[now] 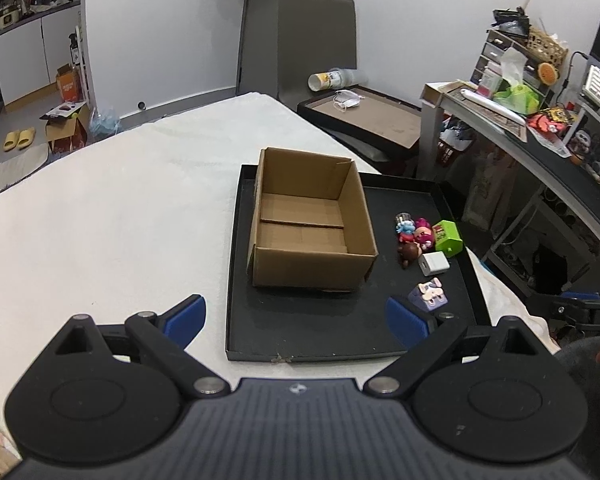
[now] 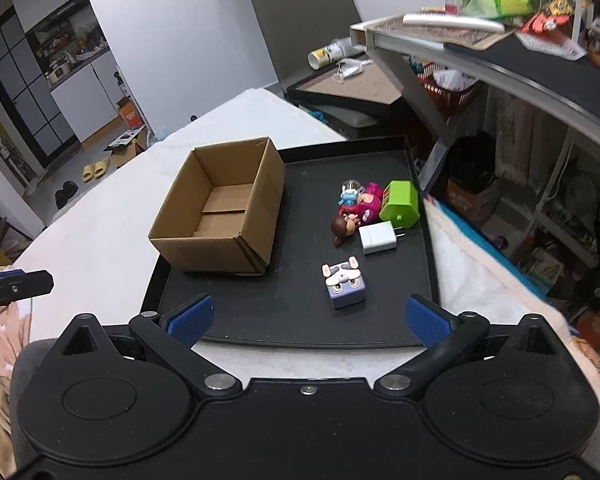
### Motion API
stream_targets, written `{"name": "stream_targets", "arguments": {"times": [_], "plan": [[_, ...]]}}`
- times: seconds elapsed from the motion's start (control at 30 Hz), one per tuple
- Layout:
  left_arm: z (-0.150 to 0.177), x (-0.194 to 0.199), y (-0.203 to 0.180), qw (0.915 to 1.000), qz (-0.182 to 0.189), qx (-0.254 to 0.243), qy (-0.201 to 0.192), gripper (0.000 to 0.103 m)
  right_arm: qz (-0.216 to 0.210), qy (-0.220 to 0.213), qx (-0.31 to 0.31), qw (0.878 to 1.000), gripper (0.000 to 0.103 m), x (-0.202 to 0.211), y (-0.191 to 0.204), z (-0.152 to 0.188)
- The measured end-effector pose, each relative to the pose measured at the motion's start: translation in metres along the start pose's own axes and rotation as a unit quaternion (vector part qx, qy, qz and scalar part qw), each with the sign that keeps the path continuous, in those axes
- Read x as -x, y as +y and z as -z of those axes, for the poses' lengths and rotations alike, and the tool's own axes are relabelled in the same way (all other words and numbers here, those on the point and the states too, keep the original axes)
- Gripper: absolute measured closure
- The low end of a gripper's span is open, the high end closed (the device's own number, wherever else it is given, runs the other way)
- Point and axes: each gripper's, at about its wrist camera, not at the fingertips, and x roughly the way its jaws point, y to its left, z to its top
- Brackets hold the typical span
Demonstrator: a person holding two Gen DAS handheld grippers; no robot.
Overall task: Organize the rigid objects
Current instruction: 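Move the right gripper toward the lavender cube figure while the left gripper approaches the box wall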
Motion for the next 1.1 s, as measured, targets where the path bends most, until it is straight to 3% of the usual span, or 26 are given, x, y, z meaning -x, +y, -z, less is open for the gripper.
{"name": "stream_targets", "arguments": {"times": [0.93,1.1], "plan": [[-0.041,-0.084,0.032,0.9982,-0.019,0.052,0.024,0.010,0.020,0.088,-0.018,0.996,0.003,-0.116,-0.030,-0.056],[-0.046,-0.102,0.039,0.9977,-0.019,0.058,0.029,0.016,0.024,0.110,-0.022,0.993,0.005,-0.140,-0.037,-0.052]]}}
